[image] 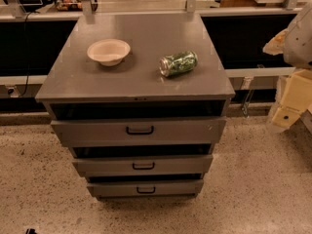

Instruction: Open top drawer

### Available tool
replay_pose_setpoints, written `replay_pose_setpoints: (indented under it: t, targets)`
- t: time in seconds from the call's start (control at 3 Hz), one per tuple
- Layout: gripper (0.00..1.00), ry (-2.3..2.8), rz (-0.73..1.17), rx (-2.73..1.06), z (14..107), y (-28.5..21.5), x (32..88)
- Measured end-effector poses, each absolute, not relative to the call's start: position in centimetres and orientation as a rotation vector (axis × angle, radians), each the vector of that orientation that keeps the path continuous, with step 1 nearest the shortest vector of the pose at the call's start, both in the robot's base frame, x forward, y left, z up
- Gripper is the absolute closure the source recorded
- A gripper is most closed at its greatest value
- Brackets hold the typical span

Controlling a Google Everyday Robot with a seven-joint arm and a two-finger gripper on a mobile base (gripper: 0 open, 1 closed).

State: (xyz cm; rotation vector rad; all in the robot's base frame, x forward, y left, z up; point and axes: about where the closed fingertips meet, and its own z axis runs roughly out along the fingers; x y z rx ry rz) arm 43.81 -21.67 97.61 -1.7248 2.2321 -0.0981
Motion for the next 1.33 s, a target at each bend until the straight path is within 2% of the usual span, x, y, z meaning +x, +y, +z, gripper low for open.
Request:
replay_pose_setpoints:
  t: [1.33]
  targets:
    - [0.00, 2.065, -0.104, -1.897, 95.8, -20.2, 44.1]
